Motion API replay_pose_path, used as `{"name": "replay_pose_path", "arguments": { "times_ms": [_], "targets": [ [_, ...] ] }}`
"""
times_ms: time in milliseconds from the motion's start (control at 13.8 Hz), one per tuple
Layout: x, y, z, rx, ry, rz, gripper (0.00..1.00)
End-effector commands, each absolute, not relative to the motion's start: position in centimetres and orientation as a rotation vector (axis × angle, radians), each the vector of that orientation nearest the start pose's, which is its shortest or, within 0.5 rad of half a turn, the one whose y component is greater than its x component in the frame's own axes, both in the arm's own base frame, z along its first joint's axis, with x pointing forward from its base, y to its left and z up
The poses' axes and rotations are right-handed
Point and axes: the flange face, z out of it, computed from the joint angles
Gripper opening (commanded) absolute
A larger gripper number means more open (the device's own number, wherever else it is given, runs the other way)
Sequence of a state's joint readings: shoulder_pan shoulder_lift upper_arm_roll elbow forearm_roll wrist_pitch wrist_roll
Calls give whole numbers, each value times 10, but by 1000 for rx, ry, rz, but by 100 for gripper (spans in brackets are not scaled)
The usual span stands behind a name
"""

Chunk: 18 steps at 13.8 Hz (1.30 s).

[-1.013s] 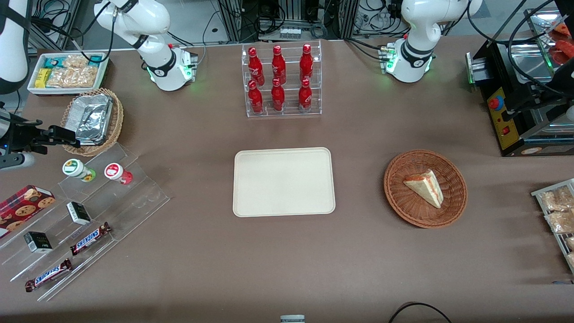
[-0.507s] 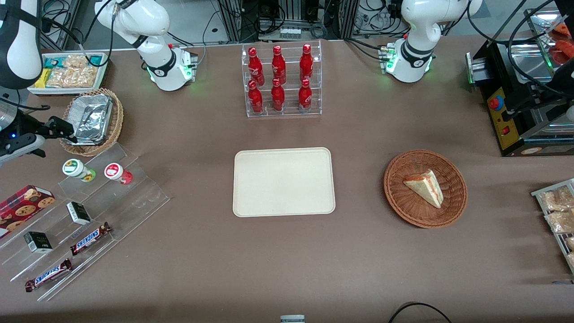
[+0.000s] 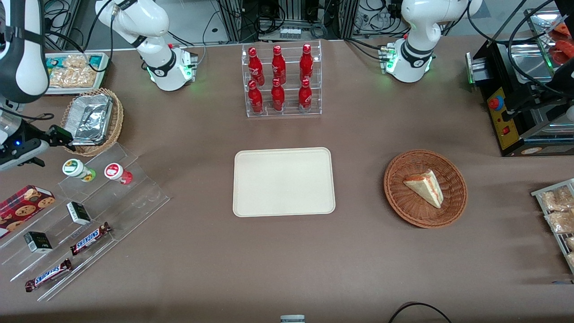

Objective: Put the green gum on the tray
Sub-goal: 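Close the right gripper around the green gum jar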

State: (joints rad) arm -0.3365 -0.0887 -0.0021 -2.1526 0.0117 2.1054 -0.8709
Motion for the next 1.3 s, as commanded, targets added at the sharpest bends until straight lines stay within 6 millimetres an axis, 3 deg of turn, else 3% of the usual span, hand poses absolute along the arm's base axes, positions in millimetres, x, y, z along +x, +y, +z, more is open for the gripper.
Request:
{"name": "replay_pose_path", "arguments": {
  "times_ms": [0, 362, 1230],
  "targets": [
    [498, -183, 422, -3056, -840, -60, 100],
    [499, -180, 399, -3063, -854, -84, 100],
    [505, -177, 378, -3054, -864, -71, 99]
  ]
}}
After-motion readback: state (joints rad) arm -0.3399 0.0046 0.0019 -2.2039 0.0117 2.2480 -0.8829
